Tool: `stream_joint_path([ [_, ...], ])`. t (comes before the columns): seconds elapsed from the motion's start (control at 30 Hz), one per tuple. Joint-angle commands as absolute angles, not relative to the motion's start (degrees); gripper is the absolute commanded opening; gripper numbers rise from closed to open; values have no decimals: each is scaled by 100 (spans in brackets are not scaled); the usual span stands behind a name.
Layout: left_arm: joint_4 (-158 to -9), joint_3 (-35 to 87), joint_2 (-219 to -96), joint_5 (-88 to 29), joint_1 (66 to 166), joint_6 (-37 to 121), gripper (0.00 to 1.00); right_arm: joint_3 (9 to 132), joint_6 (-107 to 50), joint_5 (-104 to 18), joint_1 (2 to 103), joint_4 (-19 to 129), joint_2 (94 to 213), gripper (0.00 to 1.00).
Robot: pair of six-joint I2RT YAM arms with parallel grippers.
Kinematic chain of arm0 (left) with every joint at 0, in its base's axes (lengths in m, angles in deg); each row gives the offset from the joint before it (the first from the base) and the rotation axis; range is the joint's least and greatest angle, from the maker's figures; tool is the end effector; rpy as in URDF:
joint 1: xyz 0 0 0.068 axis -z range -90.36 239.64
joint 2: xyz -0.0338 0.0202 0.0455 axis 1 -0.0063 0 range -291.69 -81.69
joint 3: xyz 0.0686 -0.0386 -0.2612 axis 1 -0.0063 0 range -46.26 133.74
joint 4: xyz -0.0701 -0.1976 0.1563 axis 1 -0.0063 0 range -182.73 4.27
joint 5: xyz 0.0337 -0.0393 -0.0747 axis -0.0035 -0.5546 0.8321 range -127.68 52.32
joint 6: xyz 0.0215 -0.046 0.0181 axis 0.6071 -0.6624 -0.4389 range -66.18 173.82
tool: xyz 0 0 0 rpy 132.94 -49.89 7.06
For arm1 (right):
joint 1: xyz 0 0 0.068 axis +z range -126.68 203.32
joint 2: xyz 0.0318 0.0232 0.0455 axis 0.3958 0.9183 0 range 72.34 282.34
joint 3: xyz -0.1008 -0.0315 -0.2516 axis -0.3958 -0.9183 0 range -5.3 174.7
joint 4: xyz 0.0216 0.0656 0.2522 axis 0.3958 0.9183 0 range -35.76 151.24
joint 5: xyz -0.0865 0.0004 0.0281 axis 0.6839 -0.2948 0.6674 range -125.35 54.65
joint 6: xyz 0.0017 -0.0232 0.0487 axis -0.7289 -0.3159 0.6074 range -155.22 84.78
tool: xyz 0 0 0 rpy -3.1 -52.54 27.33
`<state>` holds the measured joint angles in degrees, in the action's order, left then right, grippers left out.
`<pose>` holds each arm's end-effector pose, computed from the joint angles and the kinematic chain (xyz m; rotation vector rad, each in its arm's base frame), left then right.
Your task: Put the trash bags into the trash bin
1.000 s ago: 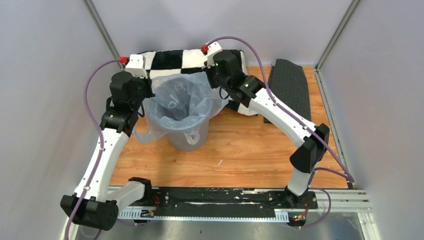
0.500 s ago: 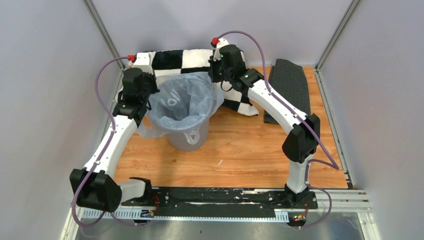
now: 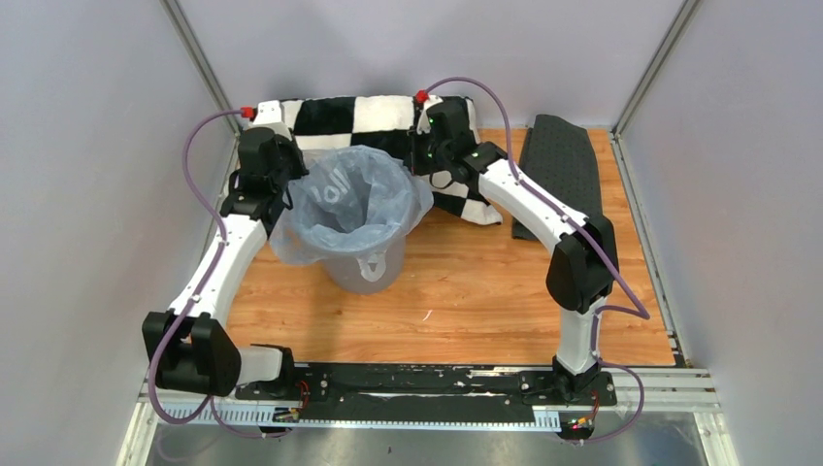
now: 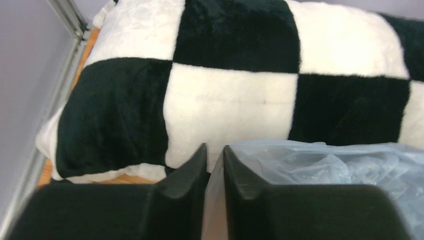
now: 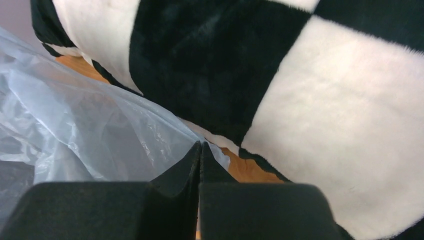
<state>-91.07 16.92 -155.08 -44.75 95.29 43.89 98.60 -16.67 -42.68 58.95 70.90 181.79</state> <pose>0.3006 -0.0254 0.3528 -0.1550 1.8342 -0.0768 0.3704 0.2711 0.3571 -0.3877 1.9934 0.7364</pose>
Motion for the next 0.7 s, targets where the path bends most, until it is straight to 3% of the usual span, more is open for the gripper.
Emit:
stream_joint_path([
  [0.0, -9424, 2011, -15568, -4598, 9474, 4098, 33, 9570, -1474, -4349, 5819, 7056, 18137, 0],
  [0.1, -9731, 2294, -15479, -5017, 9474, 3955, 52, 9438, -1431, -4316, 5819, 7058, 18034, 0],
  [0.23, -10374, 2782, -15311, -5700, 9474, 3709, 61, 9264, -1366, -4318, 5814, 7009, 17872, 0],
  [0.37, -11161, 2799, -14882, -6567, 9427, 3263, 63, 9077, -1250, -4322, 5818, 6940, 17746, 0],
  [0.5, -11619, 2243, -14221, -6527, 9197, 2834, 60, 8886, -1154, -4373, 5821, 6838, 17665, 0],
  [0.67, -11795, 1198, -13381, -6047, 9158, 2278, 39, 8675, -1063, -4432, 5823, 6697, 17557, 0],
])
